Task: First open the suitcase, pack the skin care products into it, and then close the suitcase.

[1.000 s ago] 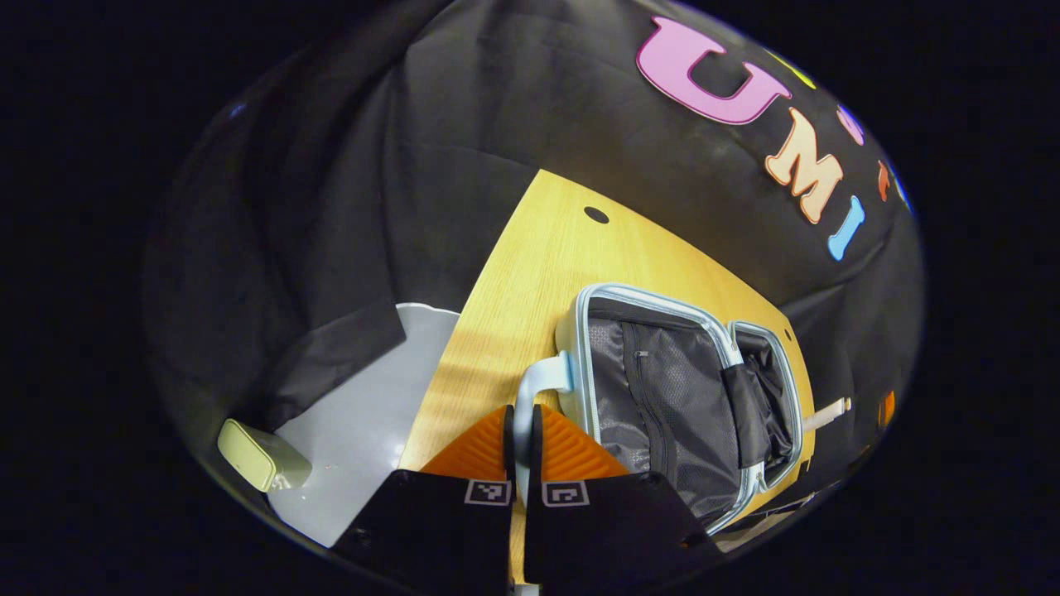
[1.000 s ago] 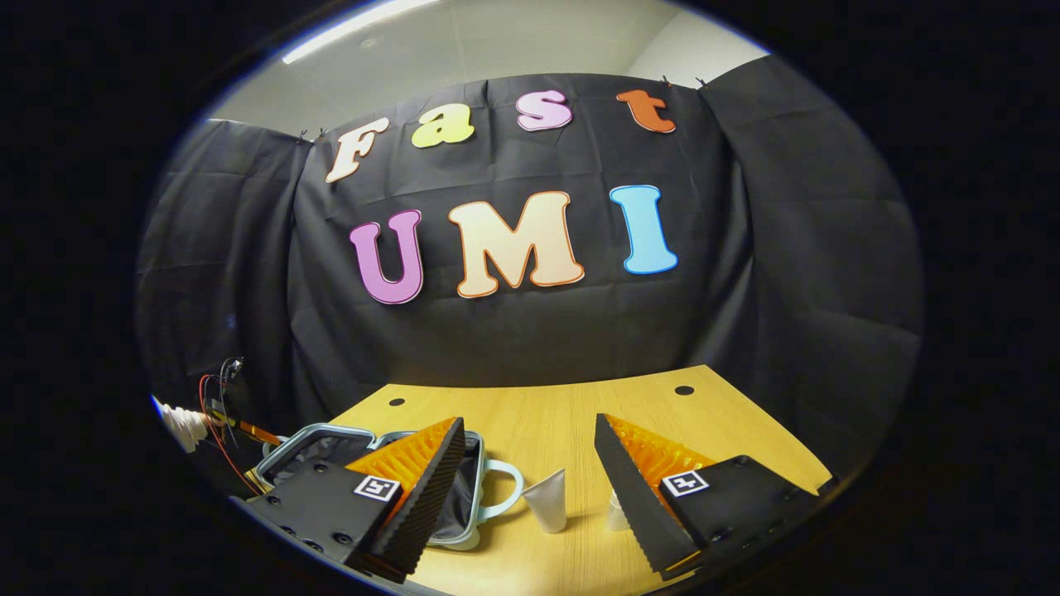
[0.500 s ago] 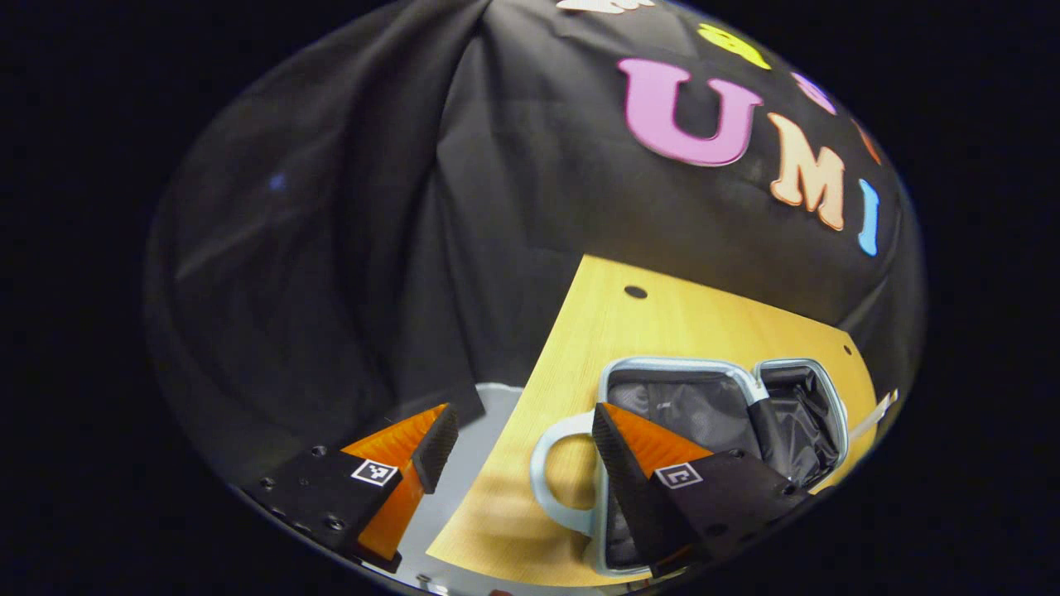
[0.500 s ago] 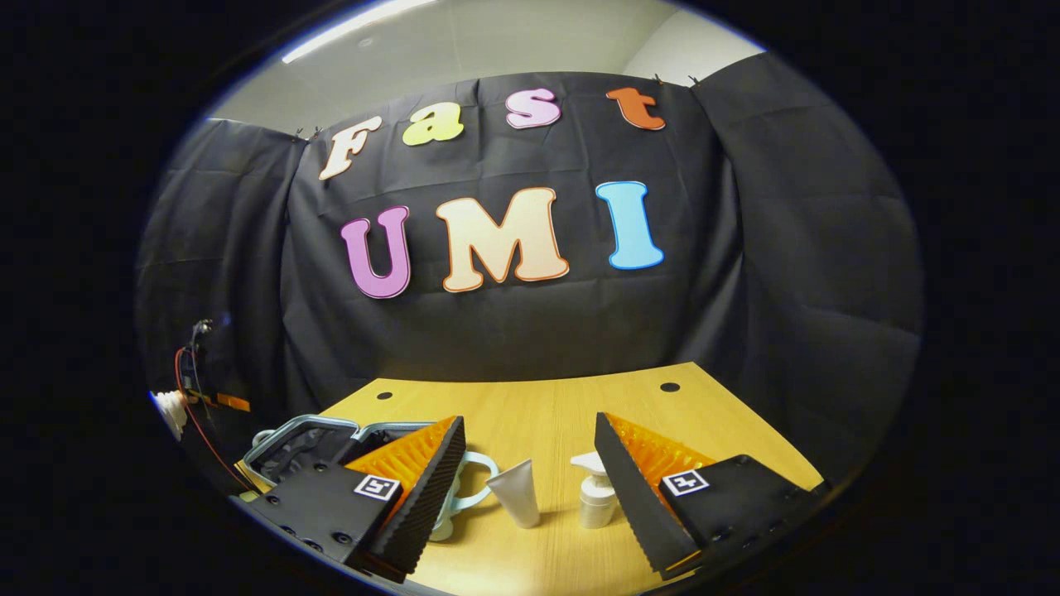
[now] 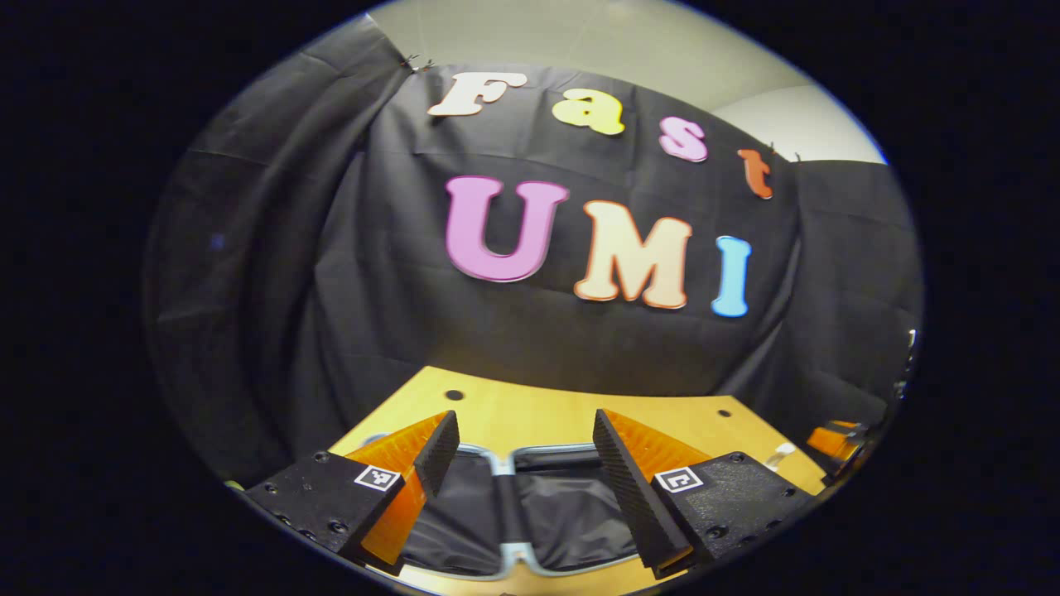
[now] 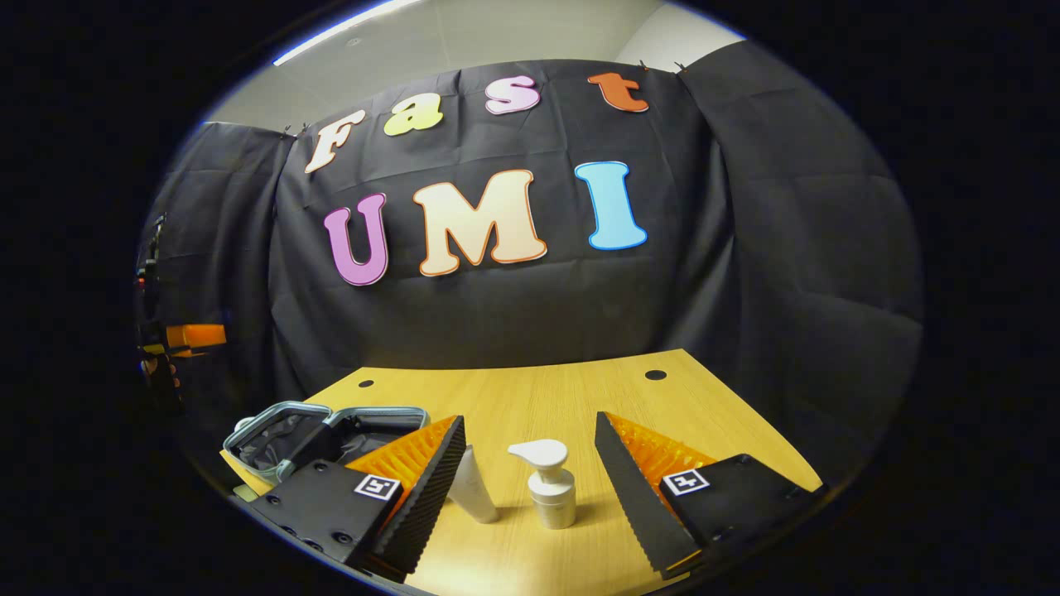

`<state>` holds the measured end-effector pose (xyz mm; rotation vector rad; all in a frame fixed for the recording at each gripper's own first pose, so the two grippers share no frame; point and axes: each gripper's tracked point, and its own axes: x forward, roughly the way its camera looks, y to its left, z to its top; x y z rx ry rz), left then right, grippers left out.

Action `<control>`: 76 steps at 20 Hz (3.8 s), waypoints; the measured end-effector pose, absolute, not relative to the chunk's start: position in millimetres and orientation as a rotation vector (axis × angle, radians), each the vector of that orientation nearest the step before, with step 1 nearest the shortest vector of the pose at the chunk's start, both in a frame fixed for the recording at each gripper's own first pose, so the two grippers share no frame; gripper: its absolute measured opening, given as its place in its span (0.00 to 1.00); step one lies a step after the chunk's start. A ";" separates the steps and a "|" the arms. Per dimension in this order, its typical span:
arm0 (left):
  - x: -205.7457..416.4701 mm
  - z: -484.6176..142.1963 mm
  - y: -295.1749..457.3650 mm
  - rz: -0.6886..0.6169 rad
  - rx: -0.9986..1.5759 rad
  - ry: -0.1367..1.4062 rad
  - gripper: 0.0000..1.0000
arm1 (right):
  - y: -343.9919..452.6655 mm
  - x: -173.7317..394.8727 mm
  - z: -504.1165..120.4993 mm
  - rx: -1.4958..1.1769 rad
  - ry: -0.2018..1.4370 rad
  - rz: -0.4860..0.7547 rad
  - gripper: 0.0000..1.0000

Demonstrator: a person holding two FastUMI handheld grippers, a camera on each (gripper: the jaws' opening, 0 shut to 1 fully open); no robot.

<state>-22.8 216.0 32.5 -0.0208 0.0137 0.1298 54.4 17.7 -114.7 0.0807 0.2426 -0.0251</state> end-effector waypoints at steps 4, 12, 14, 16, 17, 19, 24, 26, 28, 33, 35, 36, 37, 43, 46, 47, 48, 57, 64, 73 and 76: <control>5.0 -4.0 98.4 -0.045 -0.032 0.054 0.94 | 11.9 61.6 -142.5 0.066 0.276 0.034 0.99; 55.5 -113.8 -19.8 -0.210 -0.110 0.221 0.96 | 14.4 78.3 -208.1 0.036 0.370 0.121 0.99; 63.4 -136.9 -31.5 -0.222 -0.128 0.271 0.94 | 12.5 82.7 -223.4 0.042 0.393 0.116 0.99; 72.3 -155.5 -43.8 -0.231 -0.141 0.302 0.96 | 10.2 86.3 -235.6 0.045 0.408 0.110 0.99; 76.3 -165.6 -48.7 -0.233 -0.142 0.316 0.96 | 9.5 88.3 -240.5 0.046 0.415 0.109 0.99; 79.8 -182.0 -54.8 -0.237 -0.137 0.337 0.96 | 10.0 90.7 -247.6 0.050 0.426 0.111 0.99; 90.3 -216.6 -62.1 -0.235 -0.116 0.407 0.89 | 9.0 94.0 -261.5 0.038 0.446 0.121 0.99; 93.3 -224.4 -64.0 -0.230 -0.115 0.422 0.76 | 9.0 94.8 -265.1 0.034 0.454 0.126 0.99; 94.3 -226.3 -65.8 -0.232 -0.122 0.428 0.53 | 9.1 95.0 -266.7 0.029 0.459 0.130 0.99; 105.6 -226.4 -68.1 -0.222 -0.151 0.432 0.28 | 12.1 99.6 -270.8 0.020 0.469 0.141 0.99; 103.9 -217.8 -67.2 -0.222 -0.156 0.421 0.25 | 10.2 103.0 -272.8 0.010 0.467 0.132 0.90; 102.4 -212.6 -66.1 -0.223 -0.160 0.415 0.25 | 8.8 103.1 -272.3 0.008 0.465 0.126 0.81; 102.7 -206.8 -64.8 -0.223 -0.162 0.409 0.29 | 8.4 106.2 -273.4 0.010 0.464 0.119 0.73; 85.7 -155.4 -34.0 -0.207 -0.148 0.415 0.25 | 9.3 104.8 -271.7 -0.004 0.471 0.112 0.61; 72.0 -128.5 6.5 -0.160 -0.162 0.451 0.25 | 18.1 105.3 -263.5 -0.002 0.467 0.129 0.61; 66.5 -126.6 24.5 -0.138 -0.161 0.476 0.25 | 21.7 106.0 -258.2 0.002 0.466 0.133 0.61; 59.0 -126.1 43.5 -0.114 -0.146 0.505 0.25 | 25.4 106.5 -251.8 0.010 0.463 0.136 0.61; 26.9 -189.6 158.0 -0.025 -0.150 0.808 0.25 | 118.3 112.2 -178.7 0.075 0.462 0.222 0.60; 51.0 -200.4 194.6 -0.052 -0.217 0.839 0.40 | 205.6 101.7 -157.8 0.090 0.546 0.305 0.60; 14.8 -112.9 295.8 0.034 -0.341 0.586 0.95 | 284.5 125.3 -218.9 0.100 0.767 0.412 0.60; -22.5 -95.2 364.3 0.150 -0.380 0.505 0.95 | 299.2 137.2 -245.7 0.082 0.833 0.432 0.60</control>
